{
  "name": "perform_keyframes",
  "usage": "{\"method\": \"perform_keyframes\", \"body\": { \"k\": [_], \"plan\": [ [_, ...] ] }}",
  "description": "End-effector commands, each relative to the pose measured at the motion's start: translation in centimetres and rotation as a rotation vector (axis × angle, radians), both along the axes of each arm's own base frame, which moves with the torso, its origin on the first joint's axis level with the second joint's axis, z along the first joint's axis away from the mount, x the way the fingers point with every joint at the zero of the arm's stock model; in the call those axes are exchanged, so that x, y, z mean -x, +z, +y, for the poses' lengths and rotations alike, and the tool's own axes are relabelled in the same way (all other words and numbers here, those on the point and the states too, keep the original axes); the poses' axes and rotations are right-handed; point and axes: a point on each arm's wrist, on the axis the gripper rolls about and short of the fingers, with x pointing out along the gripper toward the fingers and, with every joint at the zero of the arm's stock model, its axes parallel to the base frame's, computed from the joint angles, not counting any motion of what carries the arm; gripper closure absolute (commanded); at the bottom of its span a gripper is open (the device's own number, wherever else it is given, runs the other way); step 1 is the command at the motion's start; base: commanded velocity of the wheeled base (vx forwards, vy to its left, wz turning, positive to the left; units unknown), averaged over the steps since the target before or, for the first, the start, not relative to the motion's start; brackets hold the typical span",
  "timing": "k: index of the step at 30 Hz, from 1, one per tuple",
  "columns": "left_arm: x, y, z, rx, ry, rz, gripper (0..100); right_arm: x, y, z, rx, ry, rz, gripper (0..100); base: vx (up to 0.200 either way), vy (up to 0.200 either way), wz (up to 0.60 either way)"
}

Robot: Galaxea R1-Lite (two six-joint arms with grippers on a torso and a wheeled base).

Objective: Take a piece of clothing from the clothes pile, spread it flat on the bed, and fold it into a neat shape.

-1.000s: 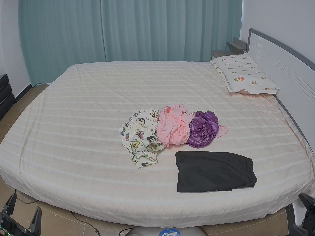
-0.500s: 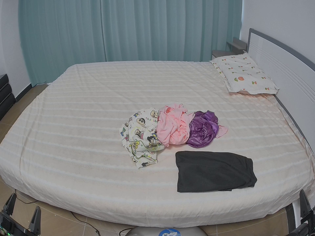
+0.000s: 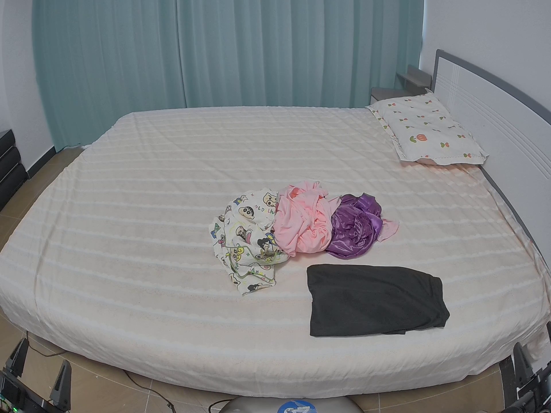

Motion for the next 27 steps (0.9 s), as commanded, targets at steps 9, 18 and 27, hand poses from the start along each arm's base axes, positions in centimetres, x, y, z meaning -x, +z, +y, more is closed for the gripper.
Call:
{"method": "perform_keyframes", "body": {
  "k": [9, 18, 27],
  "plan": [
    [-0.05, -0.46, 0.02, 0.008, 0.011, 0.007, 0, -0.03, -0.31, 0.03, -0.019, 0.016, -0.016, 0, 0.0, 0.0, 0.0],
    [-0.04, -0.47, 0.02, 0.014, 0.011, 0.005, 0, -0.03, -0.31, 0.03, -0.025, 0.019, -0.016, 0, 0.0, 0.0, 0.0],
    [-0.05, -0.45, 0.01, 0.004, 0.005, 0.005, 0, -0.03, -0.32, 0.05, -0.004, 0.022, -0.014, 0, 0.0, 0.0, 0.0]
  ]
}}
